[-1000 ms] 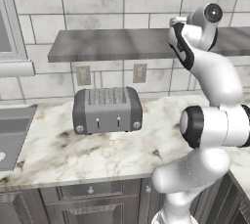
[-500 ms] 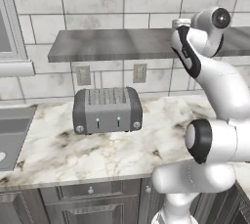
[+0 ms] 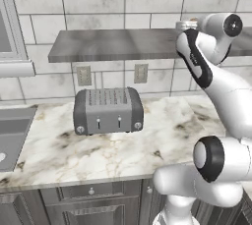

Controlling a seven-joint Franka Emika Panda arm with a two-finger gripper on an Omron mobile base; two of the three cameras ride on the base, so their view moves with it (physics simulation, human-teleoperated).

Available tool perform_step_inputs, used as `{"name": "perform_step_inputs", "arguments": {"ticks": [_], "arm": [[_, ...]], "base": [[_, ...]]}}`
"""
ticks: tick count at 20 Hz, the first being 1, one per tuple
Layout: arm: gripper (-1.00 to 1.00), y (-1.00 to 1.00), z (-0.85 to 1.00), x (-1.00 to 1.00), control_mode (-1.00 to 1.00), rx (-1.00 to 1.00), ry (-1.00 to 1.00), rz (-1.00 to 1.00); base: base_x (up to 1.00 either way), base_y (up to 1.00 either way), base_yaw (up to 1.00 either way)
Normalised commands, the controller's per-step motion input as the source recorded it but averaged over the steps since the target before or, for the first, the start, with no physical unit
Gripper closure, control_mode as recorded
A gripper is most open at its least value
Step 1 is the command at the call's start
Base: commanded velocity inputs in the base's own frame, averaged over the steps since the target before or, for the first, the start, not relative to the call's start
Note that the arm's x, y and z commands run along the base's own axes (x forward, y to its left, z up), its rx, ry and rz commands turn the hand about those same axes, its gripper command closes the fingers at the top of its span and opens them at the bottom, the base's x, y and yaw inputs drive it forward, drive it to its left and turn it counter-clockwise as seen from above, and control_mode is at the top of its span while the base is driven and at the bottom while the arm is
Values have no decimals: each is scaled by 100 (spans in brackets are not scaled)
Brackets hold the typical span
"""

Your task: Take 2 condiments from the cabinet and move them on the counter near the stove.Make sure the condiments are lined up with each other, next to each other.

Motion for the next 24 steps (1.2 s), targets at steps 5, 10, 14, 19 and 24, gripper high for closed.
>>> {"name": "perform_step_inputs", "arguments": {"ticks": [5,10,14,19,24], "arm": [[100,16,14,-43,-100,-1,0,3],[100,14,3,-45,-100,-3,0,0],[100,8,0,-53,-100,-2,0,0],[100,3,0,-61,-100,0,0,0],[100,3,1,-56,-100,0,0,0]], "base": [[0,0,0],[0,0,0],[0,0,0],[0,0,0],[0,0,0]]}}
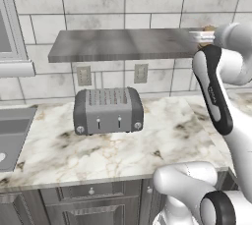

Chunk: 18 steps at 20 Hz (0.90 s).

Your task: Take 2 condiments from the cabinet and move them on the counter near the stove.Make sure the condiments are lined up with each other, next to each other.

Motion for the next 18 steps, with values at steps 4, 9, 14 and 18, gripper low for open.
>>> {"name": "perform_step_inputs", "arguments": {"ticks": [4,9,14,18], "arm": [[100,6,2,-56,-100,0,0,0],[100,9,2,-54,-100,0,0,0],[100,11,0,-48,-100,0,0,0],[100,12,0,-44,-100,0,0,0]], "base": [[0,0,0],[0,0,0],[0,0,0],[0,0,0]]}}
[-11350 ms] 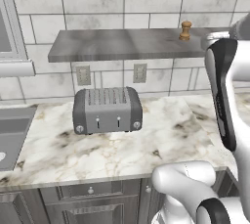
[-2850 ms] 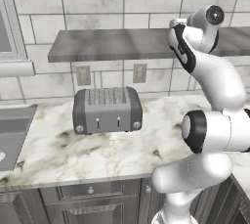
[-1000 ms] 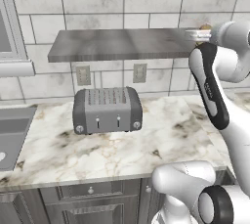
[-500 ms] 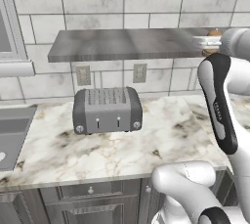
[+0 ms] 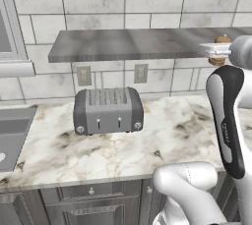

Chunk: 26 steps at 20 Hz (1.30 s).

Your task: Take 2 condiments from the cabinet and move them on the counter near the stove.Make sure the condiments are lined up with each other, next to each other.

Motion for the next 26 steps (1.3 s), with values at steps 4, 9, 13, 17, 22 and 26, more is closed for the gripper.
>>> {"name": "perform_step_inputs", "arguments": {"ticks": [4,9,13,17,22,26], "arm": [[100,11,0,-44,-100,0,0,0],[100,10,0,-43,-100,0,0,0],[100,12,0,-37,-100,0,0,0],[100,13,0,-27,-100,0,3,0],[100,12,0,-17,-100,0,2,0],[100,11,0,-1,-100,0,3,0]], "base": [[0,0,0],[0,0,0],[0,0,0],[0,0,0],[0,0,0],[0,0,0]]}}
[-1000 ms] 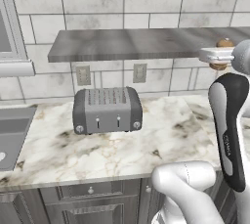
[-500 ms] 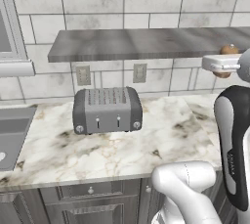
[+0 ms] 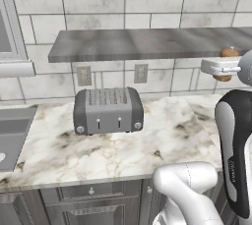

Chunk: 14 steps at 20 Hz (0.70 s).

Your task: Take 2 condiments from the cabinet and move them on the counter near the stove.Make sure the condiments are lined up with each other, next to each other.

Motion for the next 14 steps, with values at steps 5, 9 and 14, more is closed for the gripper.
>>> {"name": "perform_step_inputs", "arguments": {"ticks": [5,9,14], "arm": [[100,1,0,0,-100,0,0,0],[100,0,0,0,100,0,0,0],[100,0,0,0,100,0,0,0]], "base": [[0,0,0],[0,0,0],[-1,1,0]]}}
